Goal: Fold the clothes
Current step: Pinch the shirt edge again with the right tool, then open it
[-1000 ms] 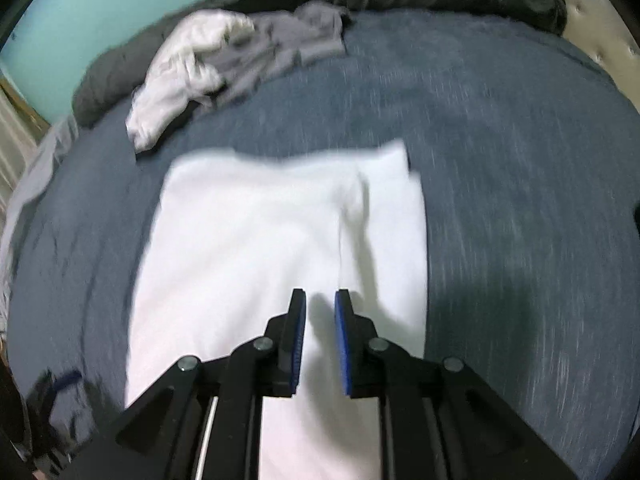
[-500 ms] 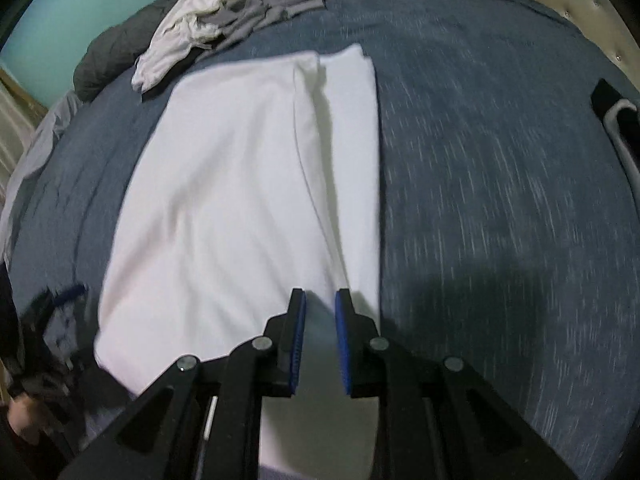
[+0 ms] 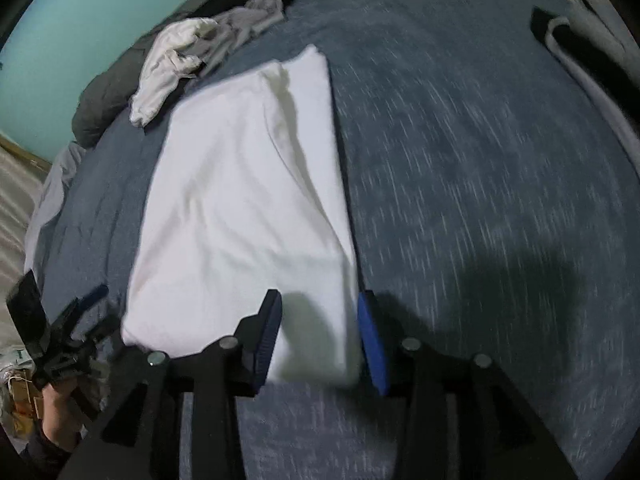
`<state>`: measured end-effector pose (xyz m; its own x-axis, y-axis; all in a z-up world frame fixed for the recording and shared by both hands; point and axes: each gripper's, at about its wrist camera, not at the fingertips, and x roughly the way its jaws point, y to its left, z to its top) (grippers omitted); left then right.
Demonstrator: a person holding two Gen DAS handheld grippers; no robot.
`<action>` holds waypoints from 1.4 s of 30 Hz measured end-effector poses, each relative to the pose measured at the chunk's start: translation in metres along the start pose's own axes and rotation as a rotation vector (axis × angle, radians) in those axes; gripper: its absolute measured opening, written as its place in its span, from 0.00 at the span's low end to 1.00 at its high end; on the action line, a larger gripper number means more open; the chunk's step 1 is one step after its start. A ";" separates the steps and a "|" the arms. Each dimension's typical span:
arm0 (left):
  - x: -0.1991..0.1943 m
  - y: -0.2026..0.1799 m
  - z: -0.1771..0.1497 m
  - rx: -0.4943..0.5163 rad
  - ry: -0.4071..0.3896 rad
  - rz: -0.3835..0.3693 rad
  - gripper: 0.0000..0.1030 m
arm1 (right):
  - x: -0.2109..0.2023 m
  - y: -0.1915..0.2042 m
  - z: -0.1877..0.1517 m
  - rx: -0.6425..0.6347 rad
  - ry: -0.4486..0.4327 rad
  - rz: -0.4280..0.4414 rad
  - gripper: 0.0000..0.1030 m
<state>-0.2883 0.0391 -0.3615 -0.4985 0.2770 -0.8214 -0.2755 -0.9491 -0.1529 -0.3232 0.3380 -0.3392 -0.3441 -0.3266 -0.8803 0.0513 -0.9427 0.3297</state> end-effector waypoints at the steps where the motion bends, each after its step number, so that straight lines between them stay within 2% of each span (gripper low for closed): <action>1: 0.002 0.000 -0.002 0.004 0.011 0.003 1.00 | 0.001 -0.001 -0.005 0.002 0.003 -0.009 0.38; 2: 0.004 -0.001 -0.003 0.009 0.022 0.006 1.00 | 0.002 -0.002 -0.009 0.003 0.004 -0.008 0.38; 3: 0.006 -0.001 -0.005 0.014 0.032 0.011 1.00 | 0.003 -0.002 -0.012 0.004 0.005 -0.007 0.33; 4: 0.006 -0.002 -0.005 0.027 0.036 0.023 1.00 | 0.003 -0.003 -0.015 0.005 0.004 -0.005 0.24; 5: 0.006 -0.003 -0.005 0.040 0.039 0.033 1.00 | 0.002 -0.004 -0.018 0.003 -0.004 -0.002 0.08; 6: 0.006 -0.005 -0.005 0.048 0.040 0.039 1.00 | 0.001 -0.006 -0.020 -0.002 -0.013 -0.002 0.06; 14: 0.003 -0.003 -0.003 0.043 0.041 0.036 1.00 | 0.004 -0.015 -0.021 -0.020 -0.032 -0.014 0.04; 18: -0.011 -0.001 0.000 0.032 0.004 0.043 1.00 | -0.001 -0.017 -0.021 -0.036 -0.039 -0.038 0.04; 23: -0.010 0.006 0.003 0.006 0.006 0.036 1.00 | -0.005 -0.025 -0.028 -0.039 -0.031 -0.090 0.00; 26: -0.010 0.006 0.005 0.004 0.000 0.033 1.00 | -0.007 -0.038 -0.030 0.001 -0.036 -0.108 0.00; 28: -0.010 0.008 0.006 -0.002 -0.004 0.032 1.00 | -0.018 -0.040 -0.025 0.019 -0.078 -0.093 0.00; 33: -0.013 0.011 0.006 -0.022 -0.013 0.032 1.00 | -0.036 -0.026 0.016 -0.007 -0.181 -0.031 0.03; 34: -0.013 0.013 0.006 -0.027 -0.014 0.031 1.00 | -0.037 -0.019 0.028 -0.026 -0.197 -0.019 0.05; 38: -0.014 0.014 0.003 -0.033 -0.011 0.031 1.00 | -0.020 0.010 0.080 -0.048 -0.210 0.057 0.30; 42: -0.013 0.017 0.005 -0.044 -0.011 0.024 1.00 | 0.005 0.025 0.124 -0.017 -0.181 0.081 0.33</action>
<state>-0.2904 0.0202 -0.3513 -0.5136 0.2552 -0.8192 -0.2272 -0.9611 -0.1570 -0.4403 0.3210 -0.2928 -0.5012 -0.3851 -0.7749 0.1011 -0.9155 0.3895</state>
